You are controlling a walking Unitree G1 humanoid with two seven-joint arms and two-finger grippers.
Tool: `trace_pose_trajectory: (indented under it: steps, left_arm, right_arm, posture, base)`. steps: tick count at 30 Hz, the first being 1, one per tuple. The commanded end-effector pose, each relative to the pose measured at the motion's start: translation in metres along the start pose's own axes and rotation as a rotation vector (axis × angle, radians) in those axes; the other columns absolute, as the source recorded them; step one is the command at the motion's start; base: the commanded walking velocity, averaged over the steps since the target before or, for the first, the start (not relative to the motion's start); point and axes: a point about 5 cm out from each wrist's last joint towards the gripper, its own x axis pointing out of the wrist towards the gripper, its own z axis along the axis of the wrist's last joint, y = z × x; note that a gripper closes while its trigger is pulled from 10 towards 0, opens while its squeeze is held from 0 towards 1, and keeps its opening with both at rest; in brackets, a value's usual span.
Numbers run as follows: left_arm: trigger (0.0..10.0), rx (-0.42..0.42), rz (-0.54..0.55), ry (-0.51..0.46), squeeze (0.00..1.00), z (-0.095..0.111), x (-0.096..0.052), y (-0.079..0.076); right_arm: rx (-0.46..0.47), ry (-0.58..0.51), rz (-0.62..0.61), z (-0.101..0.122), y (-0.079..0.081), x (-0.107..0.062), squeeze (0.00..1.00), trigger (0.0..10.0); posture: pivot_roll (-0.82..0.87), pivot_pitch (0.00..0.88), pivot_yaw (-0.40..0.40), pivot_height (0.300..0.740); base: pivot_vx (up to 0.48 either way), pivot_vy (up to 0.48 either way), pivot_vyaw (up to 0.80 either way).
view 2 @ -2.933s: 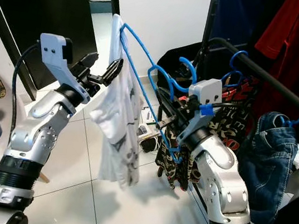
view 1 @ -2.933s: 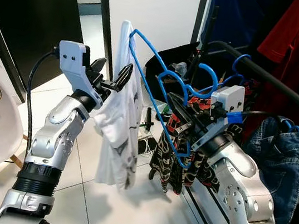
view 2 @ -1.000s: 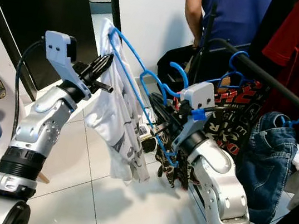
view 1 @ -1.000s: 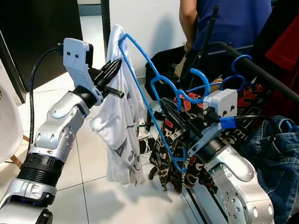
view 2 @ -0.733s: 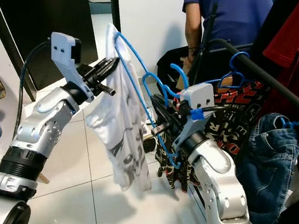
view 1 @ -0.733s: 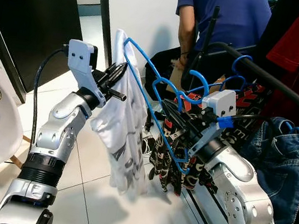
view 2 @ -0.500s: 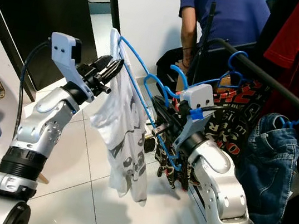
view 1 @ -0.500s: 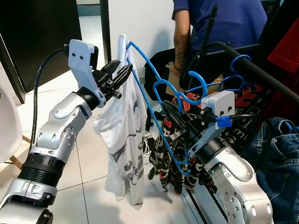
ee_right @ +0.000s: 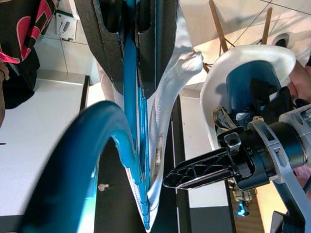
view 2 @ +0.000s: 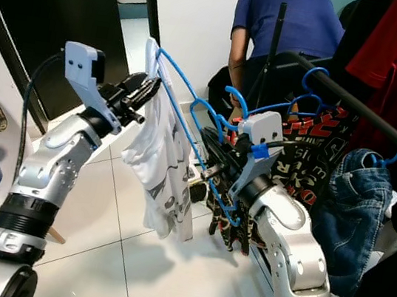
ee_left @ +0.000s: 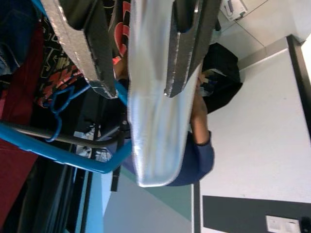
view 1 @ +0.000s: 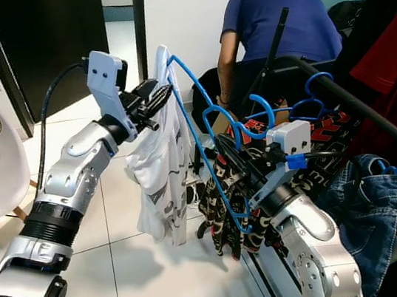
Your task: Hang hanger
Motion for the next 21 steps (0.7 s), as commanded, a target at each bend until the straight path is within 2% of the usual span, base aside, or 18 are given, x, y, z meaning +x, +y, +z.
trace_pose_trajectory:
  steps: [1, 2, 3, 4, 14, 15, 16, 17, 18, 21]
  left_arm:
    - [3.8, 0.02, 0.027, 0.008, 0.0, 0.001, -0.001, 0.009]
    - [3.8, 0.02, 0.027, 0.008, 0.0, 0.001, -0.001, 0.009]
    - [0.6, 0.015, 0.033, 0.007, 0.0, 0.001, -0.002, 0.01]
    - [0.0, 0.011, 0.037, 0.009, 0.0, 0.001, -0.002, 0.011]
    - [0.0, -0.001, 0.022, 0.028, 0.0, -0.005, -0.003, 0.01]
    - [8.8, -0.004, 0.002, 0.03, 0.0, -0.005, -0.003, 0.007]
    - [8.8, -0.004, 0.002, 0.03, 0.0, -0.005, -0.003, 0.007]
    - [10.0, -0.013, -0.022, 0.034, 0.0, -0.006, -0.003, 0.003]
    - [10.0, -0.017, -0.049, 0.039, 1.0, -0.006, -0.003, -0.001]
    - [10.0, -0.019, -0.073, 0.039, 1.0, -0.006, -0.002, -0.005]
  right_arm:
    - [-0.003, -0.021, 0.016, 0.004, 0.004, 0.001, 0.0, 10.0]
    - [-0.003, -0.021, 0.016, 0.004, 0.004, 0.001, 0.0, 10.0]
    - [-0.004, -0.021, 0.015, 0.004, 0.004, 0.0, 0.0, 10.0]
    - [-0.004, -0.022, 0.014, 0.004, 0.004, 0.0, 0.0, 10.0]
    - [-0.004, -0.025, 0.013, 0.005, 0.003, 0.0, 0.0, 10.0]
    - [-0.004, -0.025, 0.013, 0.005, 0.003, 0.0, 0.0, 10.0]
    - [-0.004, -0.025, 0.013, 0.005, 0.003, 0.0, 0.0, 10.0]
    - [-0.004, -0.024, 0.013, 0.005, 0.003, 0.0, 0.0, 10.0]
    - [-0.005, -0.024, 0.014, 0.005, 0.003, 0.0, 0.0, 10.0]
    - [-0.005, -0.024, 0.014, 0.005, 0.004, 0.0, 0.0, 10.0]
  posture:
    - [-0.03, 0.0, 0.067, 0.74]
    - [-0.03, 0.0, 0.067, 0.74]
    - [-0.03, 0.0, 0.067, 0.74]
    - [-0.03, 0.0, 0.067, 0.74]
    - [-0.03, 0.0, 0.07, 0.74]
    - [-0.03, 0.0, 0.07, 0.74]
    - [-0.03, 0.0, 0.07, 0.74]
    - [-0.03, 0.0, 0.07, 0.74]
    - [-0.03, 0.0, 0.07, 0.74]
    - [-0.03, 0.0, 0.07, 0.74]
  base:
    - [0.0, 0.0, 0.0]
    - [0.0, 0.0, 0.0]
    - [0.0, 0.0, 0.0]
    - [0.0, 0.0, 0.0]
    - [0.0, 0.0, 0.0]
    - [0.0, 0.0, 0.0]
    - [0.0, 0.0, 0.0]
    - [0.0, 0.0, 0.0]
    - [0.0, 0.0, 0.0]
    - [0.0, 0.0, 0.0]
